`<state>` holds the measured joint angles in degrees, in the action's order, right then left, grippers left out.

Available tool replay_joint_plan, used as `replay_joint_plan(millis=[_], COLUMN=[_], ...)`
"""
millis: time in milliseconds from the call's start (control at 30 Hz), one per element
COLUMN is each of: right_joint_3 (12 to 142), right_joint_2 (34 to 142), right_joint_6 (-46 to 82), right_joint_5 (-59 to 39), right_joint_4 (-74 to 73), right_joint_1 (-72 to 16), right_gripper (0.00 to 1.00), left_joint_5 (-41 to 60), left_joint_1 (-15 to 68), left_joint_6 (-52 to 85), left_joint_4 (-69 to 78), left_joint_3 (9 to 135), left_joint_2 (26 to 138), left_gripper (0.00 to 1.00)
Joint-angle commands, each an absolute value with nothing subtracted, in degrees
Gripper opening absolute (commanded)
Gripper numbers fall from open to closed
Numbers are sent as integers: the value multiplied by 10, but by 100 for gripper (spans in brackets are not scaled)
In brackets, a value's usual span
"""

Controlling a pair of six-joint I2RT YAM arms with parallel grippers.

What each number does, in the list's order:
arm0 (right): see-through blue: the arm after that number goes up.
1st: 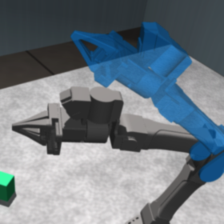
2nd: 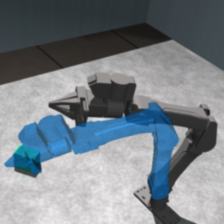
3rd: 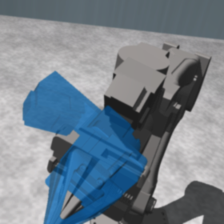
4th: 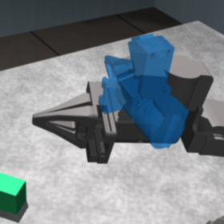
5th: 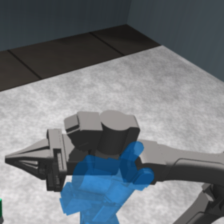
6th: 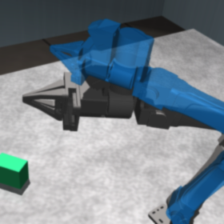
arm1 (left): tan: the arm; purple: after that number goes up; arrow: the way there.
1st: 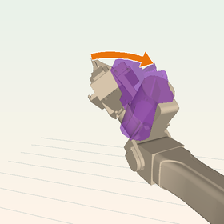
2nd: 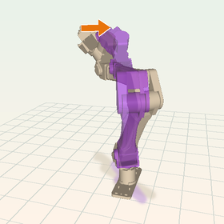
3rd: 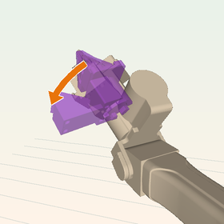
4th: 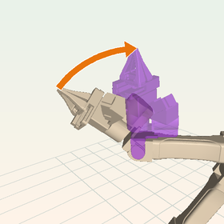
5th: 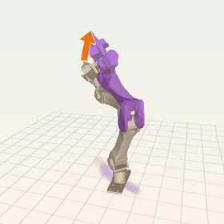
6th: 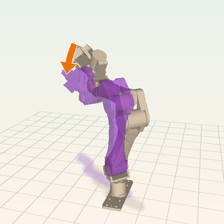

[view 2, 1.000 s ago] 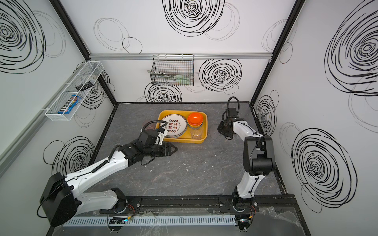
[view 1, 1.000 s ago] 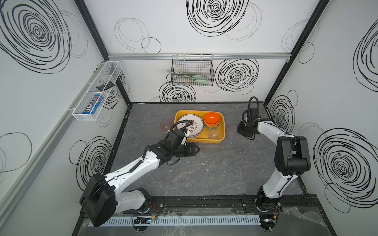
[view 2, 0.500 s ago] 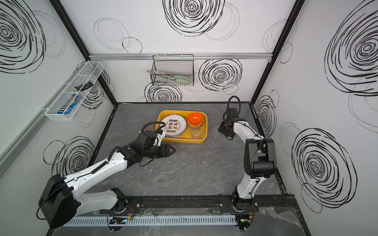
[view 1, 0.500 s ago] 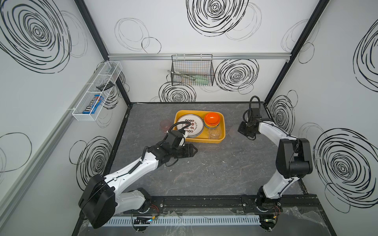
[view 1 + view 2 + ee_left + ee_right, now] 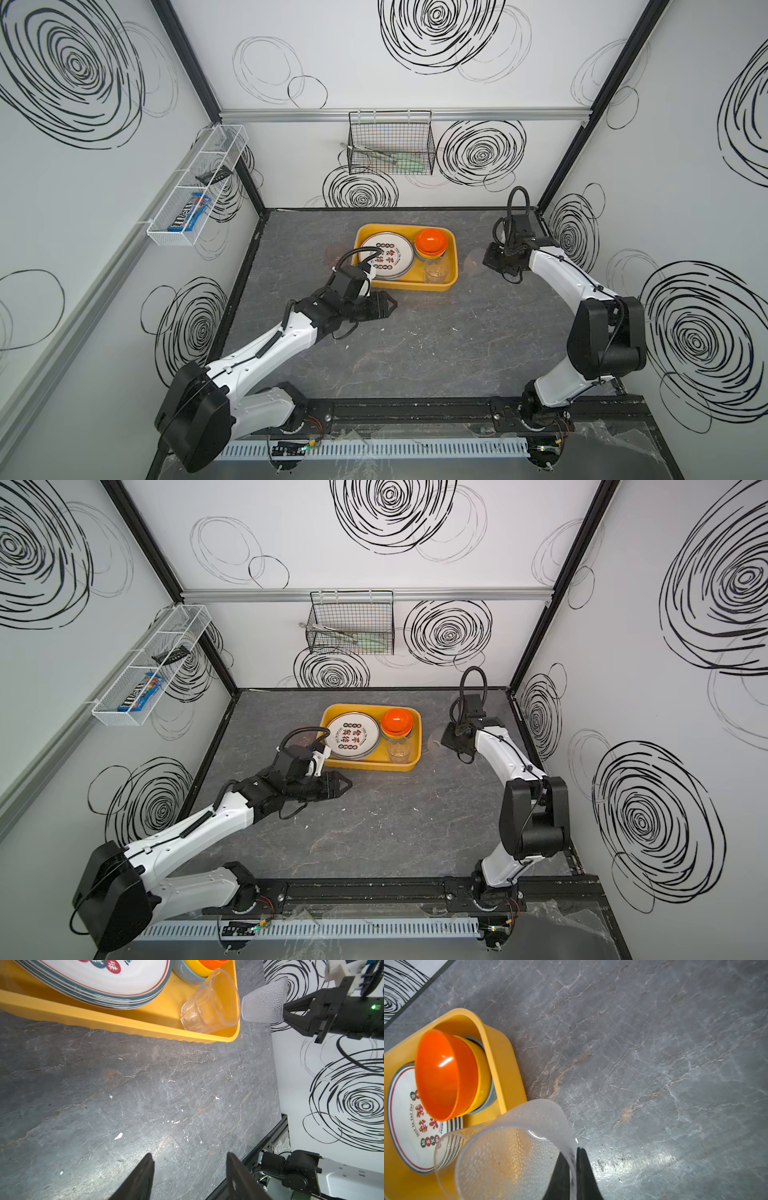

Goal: Place the mixed dishes into the plastic bin
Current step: 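Grasp the frosted cup rim with the right gripper while the left gripper waits, then lift the frosted cup and carry it over the clear glass cup in the bin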

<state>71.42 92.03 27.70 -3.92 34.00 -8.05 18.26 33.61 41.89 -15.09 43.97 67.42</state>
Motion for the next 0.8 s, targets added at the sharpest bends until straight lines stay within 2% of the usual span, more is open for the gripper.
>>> replay_joint_plan(millis=[0, 767], right_joint_3=[745, 836], right_joint_2=[888, 922], right_joint_6=[264, 234], right_joint_5=[-52, -73], right_joint_4=[366, 421], right_joint_1=[-92, -187], right_gripper=[5, 5], left_joint_5=[185, 190], left_joint_1=[325, 303], left_joint_6=[414, 414], left_joint_4=[-141, -148], left_joint_3=[431, 412], left_joint_2=[659, 635], left_gripper=[60, 60])
